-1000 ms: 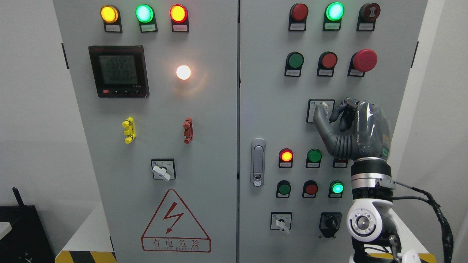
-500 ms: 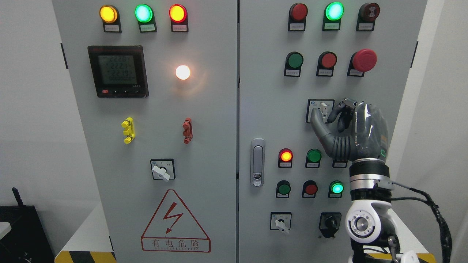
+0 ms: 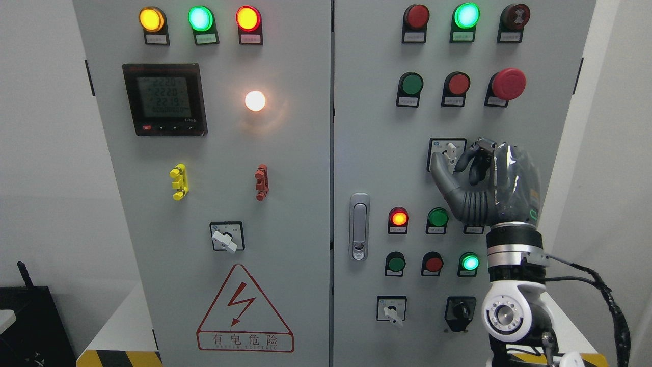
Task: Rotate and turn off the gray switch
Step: 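Open the right hand's fingers to release the switch knob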
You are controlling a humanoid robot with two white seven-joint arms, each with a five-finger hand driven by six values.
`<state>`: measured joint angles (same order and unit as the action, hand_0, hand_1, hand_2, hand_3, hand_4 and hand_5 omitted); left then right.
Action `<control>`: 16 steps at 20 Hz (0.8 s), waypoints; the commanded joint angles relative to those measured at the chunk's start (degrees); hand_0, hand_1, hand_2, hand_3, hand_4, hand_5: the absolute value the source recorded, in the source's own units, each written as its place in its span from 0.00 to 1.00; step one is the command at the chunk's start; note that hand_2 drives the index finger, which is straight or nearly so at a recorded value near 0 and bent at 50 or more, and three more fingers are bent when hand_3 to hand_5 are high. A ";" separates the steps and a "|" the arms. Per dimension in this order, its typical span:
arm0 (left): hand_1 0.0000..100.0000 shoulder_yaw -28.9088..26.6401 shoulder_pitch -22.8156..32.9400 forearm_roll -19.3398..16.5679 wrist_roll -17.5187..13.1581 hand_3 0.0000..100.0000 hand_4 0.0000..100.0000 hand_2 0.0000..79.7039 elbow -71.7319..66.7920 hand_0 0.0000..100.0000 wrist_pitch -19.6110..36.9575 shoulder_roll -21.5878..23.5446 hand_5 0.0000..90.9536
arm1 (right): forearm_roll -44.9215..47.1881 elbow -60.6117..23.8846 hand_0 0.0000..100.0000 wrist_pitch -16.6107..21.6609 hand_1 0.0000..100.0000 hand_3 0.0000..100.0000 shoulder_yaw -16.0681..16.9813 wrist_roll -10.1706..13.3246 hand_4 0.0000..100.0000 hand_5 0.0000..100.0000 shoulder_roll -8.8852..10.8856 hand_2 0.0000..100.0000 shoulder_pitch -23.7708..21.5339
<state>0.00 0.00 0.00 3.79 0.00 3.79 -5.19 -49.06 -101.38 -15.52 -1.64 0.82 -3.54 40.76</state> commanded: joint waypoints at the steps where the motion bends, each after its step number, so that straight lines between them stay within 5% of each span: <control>1: 0.39 -0.44 -0.53 1.14 -0.01 0.00 0.00 0.00 1.49 0.12 -0.01 0.00 0.00 | 0.01 -0.83 0.27 0.05 0.44 1.00 -0.29 0.41 0.93 1.00 0.38 0.74 -0.25; 7: 0.39 -0.44 -0.53 1.14 -0.01 0.00 0.00 0.00 1.49 0.12 -0.01 0.00 0.00 | 0.10 -1.97 0.27 1.89 0.44 1.00 -0.21 2.16 0.93 1.00 0.47 0.74 -0.68; 16: 0.39 -0.44 -0.53 1.06 -0.01 0.00 0.00 0.00 1.49 0.12 -0.01 0.00 0.00 | 2.04 -9.88 0.26 11.90 0.38 0.99 -0.38 5.06 0.91 1.00 0.82 0.70 -5.86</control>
<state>0.00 0.00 0.00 3.80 0.00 3.79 -5.19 -48.01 -105.52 -6.42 -0.47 4.52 -3.14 37.51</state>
